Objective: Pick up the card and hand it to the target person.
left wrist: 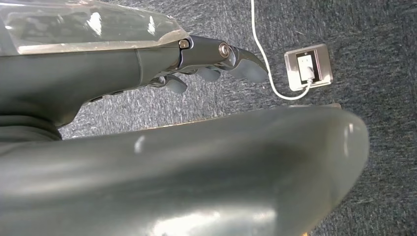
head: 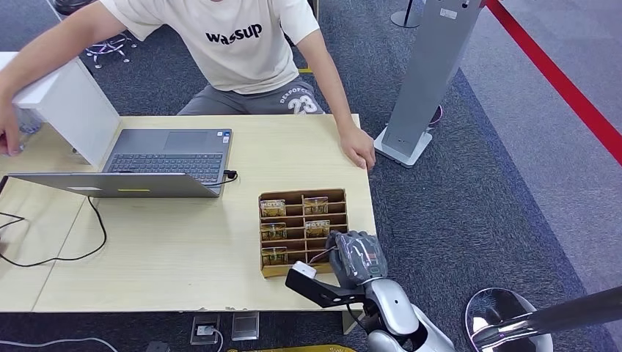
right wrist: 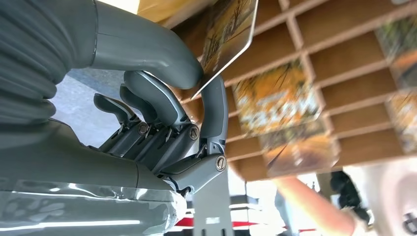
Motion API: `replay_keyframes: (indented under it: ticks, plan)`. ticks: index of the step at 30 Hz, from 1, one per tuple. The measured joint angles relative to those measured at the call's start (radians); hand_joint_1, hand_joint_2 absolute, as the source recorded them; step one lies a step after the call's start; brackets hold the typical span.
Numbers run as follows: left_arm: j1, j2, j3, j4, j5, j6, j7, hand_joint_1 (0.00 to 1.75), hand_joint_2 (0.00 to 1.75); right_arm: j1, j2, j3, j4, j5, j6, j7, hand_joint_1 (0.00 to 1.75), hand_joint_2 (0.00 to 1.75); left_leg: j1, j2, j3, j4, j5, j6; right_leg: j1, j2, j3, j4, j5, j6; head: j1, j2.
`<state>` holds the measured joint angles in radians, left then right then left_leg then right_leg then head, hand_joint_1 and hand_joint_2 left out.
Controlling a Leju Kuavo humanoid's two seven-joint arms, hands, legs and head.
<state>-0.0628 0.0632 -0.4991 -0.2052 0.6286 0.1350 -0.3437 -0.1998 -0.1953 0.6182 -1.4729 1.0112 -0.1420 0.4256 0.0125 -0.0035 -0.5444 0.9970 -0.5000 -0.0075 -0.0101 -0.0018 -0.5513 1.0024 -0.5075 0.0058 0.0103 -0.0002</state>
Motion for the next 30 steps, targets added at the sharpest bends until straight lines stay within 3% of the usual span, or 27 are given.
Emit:
replay_keyframes:
  ticks: [16, 30]
  plan:
    - [0.0, 0.003, -0.024, 0.0, 0.038, 0.004, 0.007, 0.0, 0.0, -0.051, -0.14, -0.133, -0.284, -0.032, -0.01, 0.089, 1.75, 1.75, 0.0, 0.0, 0.0, 0.0, 0.0, 0.0, 0.0, 0.0, 0.0, 0.0, 0.0, 0.0, -0.001, 0.0]
    - [-0.001, 0.003, -0.046, 0.0, 0.044, 0.008, 0.012, 0.0, 0.0, -0.073, -0.159, -0.17, -0.318, -0.102, -0.133, 0.057, 1.75, 1.75, 0.0, 0.0, 0.0, 0.0, 0.0, 0.0, 0.0, 0.0, 0.0, 0.0, 0.0, 0.0, 0.0, 0.0]
